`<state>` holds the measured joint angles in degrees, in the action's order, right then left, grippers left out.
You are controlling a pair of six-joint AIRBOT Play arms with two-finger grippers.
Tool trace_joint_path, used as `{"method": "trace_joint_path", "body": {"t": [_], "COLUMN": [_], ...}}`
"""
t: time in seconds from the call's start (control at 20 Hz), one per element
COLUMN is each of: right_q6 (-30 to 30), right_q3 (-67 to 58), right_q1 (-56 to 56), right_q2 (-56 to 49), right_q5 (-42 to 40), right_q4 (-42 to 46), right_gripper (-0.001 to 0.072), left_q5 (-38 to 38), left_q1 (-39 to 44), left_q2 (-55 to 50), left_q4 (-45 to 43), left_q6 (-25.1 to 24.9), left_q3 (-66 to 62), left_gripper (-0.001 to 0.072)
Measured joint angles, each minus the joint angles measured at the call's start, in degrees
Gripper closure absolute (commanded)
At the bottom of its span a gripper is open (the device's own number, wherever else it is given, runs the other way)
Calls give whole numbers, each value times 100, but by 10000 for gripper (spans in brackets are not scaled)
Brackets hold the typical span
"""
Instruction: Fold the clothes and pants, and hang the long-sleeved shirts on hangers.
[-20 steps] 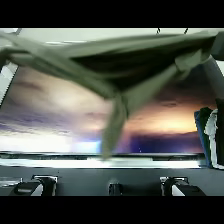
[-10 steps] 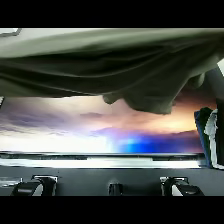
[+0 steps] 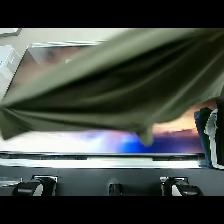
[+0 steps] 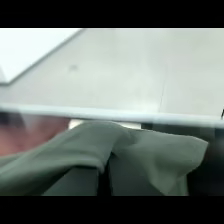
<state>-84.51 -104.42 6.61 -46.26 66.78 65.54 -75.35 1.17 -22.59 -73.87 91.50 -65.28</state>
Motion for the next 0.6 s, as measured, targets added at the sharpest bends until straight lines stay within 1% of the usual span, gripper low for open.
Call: {"method": "trace_joint_path", "body": {"t": [0.05, 0.15, 0.25, 0.4, 0.55, 0.6], "right_q6": [-50, -103, -125, -146, -278, -380], "right_q3": [37, 214, 509, 892, 1038, 1062], "right_q1": [4, 2, 0, -4, -4, -7], "right_q2": [-197, -699, -1327, -2514, -3665, -4000], "right_q5": [243, 730, 938, 717, 170, 0], "right_q4": [57, -7, -37, -555, -1464, -1770], "right_gripper": [673, 673, 673, 673, 672, 640], "left_q5": [-210, -400, -103, 938, 2116, 2398], "left_q1": [0, 0, 0, 0, -2, 0], "left_q2": [22, 33, -90, -809, -2122, -2632], "left_q4": [131, 647, 942, 1174, 1480, 1589], "left_q6": [11, 15, 15, 15, 9, 7], "left_q3": [372, 1209, 2020, 2771, 2872, 2798], "left_gripper": [687, 687, 687, 686, 686, 685]}}
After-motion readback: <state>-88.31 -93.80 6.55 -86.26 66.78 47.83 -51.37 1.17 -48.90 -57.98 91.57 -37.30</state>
